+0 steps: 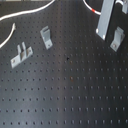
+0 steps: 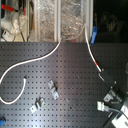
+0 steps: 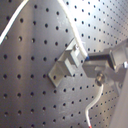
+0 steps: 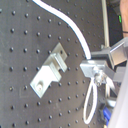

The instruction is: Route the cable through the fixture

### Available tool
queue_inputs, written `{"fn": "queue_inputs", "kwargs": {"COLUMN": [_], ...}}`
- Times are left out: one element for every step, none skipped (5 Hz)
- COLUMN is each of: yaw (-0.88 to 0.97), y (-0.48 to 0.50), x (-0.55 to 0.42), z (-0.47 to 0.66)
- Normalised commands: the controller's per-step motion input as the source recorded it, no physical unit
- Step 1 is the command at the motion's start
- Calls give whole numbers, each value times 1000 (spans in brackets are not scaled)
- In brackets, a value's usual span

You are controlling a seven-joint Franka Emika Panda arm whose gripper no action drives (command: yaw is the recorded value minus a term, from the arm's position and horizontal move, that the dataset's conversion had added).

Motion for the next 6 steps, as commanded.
{"fn": "queue_inputs", "kwargs": {"yaw": [0, 54, 0, 323, 366, 29], "y": [-290, -219, -37, -42, 125, 180], "x": [-415, -480, -38, -374, -351, -265], "z": [120, 86, 2, 17, 5, 3]}}
